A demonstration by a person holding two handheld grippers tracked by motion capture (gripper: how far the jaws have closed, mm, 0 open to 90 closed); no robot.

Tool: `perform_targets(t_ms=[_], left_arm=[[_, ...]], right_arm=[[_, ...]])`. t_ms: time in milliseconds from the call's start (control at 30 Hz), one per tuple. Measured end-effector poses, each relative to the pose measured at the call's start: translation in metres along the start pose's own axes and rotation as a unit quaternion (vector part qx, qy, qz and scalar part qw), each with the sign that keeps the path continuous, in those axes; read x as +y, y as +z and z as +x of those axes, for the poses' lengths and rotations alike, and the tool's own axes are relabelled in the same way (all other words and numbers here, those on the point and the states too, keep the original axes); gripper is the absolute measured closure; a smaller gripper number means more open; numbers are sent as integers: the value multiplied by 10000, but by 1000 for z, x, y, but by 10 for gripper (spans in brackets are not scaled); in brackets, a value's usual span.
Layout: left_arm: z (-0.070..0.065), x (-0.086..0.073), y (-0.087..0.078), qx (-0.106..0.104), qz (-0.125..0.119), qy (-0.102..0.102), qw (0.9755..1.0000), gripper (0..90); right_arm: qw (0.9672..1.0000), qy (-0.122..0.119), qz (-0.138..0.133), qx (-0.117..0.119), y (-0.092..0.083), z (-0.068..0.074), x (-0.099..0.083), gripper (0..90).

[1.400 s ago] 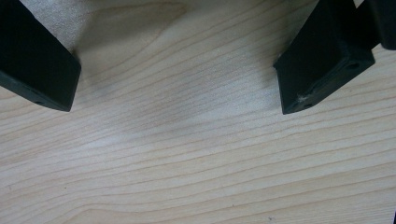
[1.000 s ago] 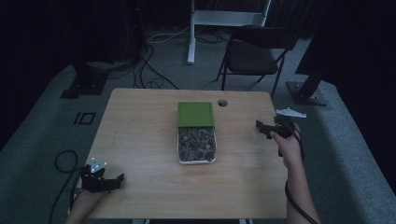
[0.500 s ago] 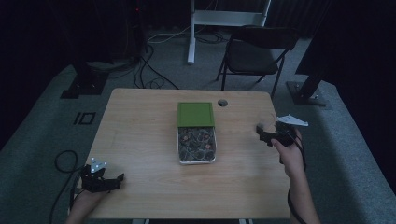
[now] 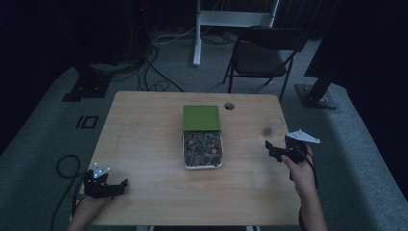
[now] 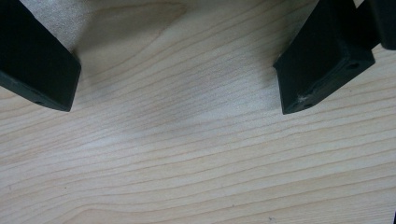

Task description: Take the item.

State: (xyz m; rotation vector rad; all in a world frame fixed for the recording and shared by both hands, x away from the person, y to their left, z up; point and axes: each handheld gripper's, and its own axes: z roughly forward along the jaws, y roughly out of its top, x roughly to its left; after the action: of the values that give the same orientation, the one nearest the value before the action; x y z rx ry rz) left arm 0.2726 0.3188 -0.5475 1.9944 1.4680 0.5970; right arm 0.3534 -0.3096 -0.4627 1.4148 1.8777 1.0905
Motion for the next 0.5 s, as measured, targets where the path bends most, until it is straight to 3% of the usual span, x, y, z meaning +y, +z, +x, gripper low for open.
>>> perform_targets(t_ms=[500], left_arm=[[0, 0, 0, 0, 1, 2, 10000, 2]], right_arm=[[9997, -24, 193, 122, -1, 4, -41, 136]])
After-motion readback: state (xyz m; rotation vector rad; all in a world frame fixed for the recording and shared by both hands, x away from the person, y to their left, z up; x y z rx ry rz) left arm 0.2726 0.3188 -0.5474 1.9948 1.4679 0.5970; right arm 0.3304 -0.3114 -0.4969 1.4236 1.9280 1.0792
